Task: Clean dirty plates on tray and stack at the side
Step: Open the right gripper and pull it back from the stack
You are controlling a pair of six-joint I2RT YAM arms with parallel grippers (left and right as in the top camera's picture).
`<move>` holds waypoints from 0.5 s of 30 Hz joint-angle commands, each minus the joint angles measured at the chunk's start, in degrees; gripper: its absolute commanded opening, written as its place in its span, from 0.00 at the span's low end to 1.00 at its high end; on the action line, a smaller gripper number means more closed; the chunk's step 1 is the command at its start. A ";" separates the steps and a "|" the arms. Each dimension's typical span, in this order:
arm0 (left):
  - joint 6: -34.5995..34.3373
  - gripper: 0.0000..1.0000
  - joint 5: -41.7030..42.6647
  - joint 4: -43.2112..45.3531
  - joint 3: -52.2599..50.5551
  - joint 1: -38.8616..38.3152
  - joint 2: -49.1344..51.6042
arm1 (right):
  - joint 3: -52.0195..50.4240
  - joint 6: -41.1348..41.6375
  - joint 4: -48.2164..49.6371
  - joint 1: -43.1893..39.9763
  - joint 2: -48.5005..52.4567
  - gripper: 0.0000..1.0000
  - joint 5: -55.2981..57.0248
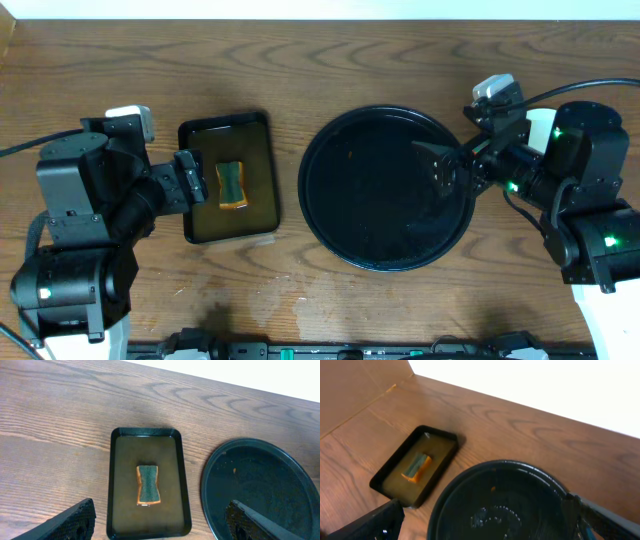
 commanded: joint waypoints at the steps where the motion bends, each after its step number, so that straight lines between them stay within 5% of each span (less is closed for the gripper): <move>1: 1.20 0.85 -0.74 -0.09 1.14 -0.02 0.00 | 0.26 -0.87 -1.75 0.48 0.02 0.99 0.66; 9: 1.20 0.86 -0.74 -0.11 1.14 -0.02 0.00 | 0.20 -1.62 -10.82 0.48 -0.98 0.99 3.80; 15: 1.20 0.86 -0.74 -0.09 1.14 -0.02 0.00 | -6.14 -7.02 -4.17 0.35 -10.64 0.99 13.81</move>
